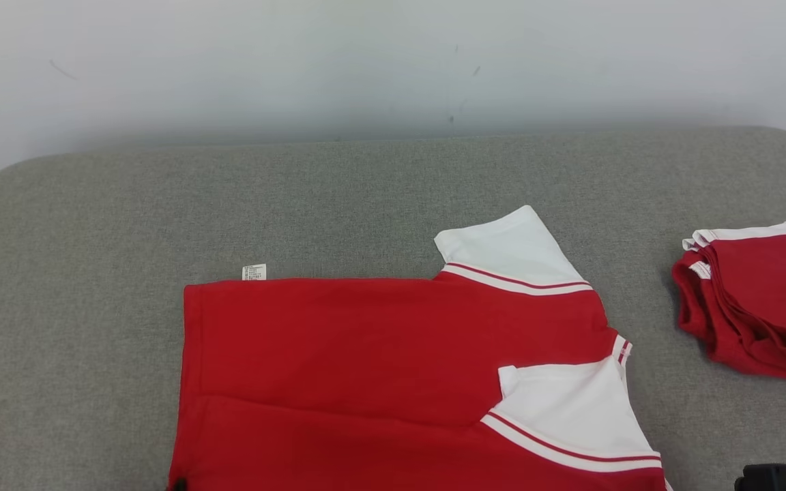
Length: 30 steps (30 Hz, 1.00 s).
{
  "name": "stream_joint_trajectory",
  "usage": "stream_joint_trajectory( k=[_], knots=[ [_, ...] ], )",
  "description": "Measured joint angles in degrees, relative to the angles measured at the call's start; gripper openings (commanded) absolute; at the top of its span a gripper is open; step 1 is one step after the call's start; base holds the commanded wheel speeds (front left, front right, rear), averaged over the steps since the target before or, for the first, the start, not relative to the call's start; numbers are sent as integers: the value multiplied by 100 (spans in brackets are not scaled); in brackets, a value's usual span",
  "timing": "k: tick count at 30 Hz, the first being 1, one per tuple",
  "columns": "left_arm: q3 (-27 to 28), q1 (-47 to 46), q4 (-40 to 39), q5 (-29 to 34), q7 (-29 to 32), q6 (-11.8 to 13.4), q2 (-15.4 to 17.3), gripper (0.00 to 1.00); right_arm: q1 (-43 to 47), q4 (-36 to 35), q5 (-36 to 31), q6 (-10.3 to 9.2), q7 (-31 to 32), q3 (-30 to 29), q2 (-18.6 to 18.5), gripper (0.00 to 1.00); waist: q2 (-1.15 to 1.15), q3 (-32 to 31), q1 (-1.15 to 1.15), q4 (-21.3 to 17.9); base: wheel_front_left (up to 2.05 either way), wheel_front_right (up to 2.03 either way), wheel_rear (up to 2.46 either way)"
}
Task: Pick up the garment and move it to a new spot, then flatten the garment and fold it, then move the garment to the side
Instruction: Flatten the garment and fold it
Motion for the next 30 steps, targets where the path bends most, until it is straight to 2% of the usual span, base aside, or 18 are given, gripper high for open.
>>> stream_joint_trajectory(
  k=[4, 5, 6, 7, 8, 9, 15, 20, 25, 30],
  knots=[
    [7, 137, -133, -8, 118, 0, 93, 0, 215, -143, 42, -22, 151, -53, -53, 0, 0, 19, 0, -4, 0, 0, 0],
    [8, 144, -158, -15, 152, 1, 102, 9, 221, -159, 44, -22, 196, -46, -74, 0, 0, 25, 0, -5, 0, 0, 0],
    [8, 157, -180, -19, 193, 2, 103, 37, 220, -191, 69, -23, 200, -47, -74, 0, 0, 32, 0, -5, 0, 0, 0],
    [1, 175, -191, -18, 231, 10, 107, 48, 218, -232, 108, -42, 245, -47, -70, 0, 0, 38, 0, -7, 0, 0, 0],
    [-3, 192, -197, -18, 286, 40, 110, 85, 217, -250, 131, -63, 249, -47, -62, 36, 0, 45, 0, -8, 0, 0, 0],
    [-9, 203, -196, -18, 334, 78, 111, 100, 216, -257, 142, -65, 276, -48, -49, 100, 0, 50, 0, -8, 0, 0, 0],
    [16, 197, -301, 31, 459, 265, 127, 100, 186, -282, 130, -123, 307, -186, -41, 100, 0, 60, 1, 11, 0, 0, 0],
    [363, -14, -628, 222, 147, 613, 129, 100, -117, -441, 32, -218, 132, -482, 63, 100, 0, -25, 1, 70, 0, 0, 0],
    [455, -519, -1016, 276, -7, 691, 74, 100, -551, -537, -67, -266, 34, -625, 199, 100, 0, -107, 1, 143, 0, 0, 0],
    [277, -904, -1084, 404, 98, 767, -30, 100, -1106, -489, -305, -266, 121, -399, 215, 100, 0, -102, 1, 143, 0, 0, 0]
  ],
)
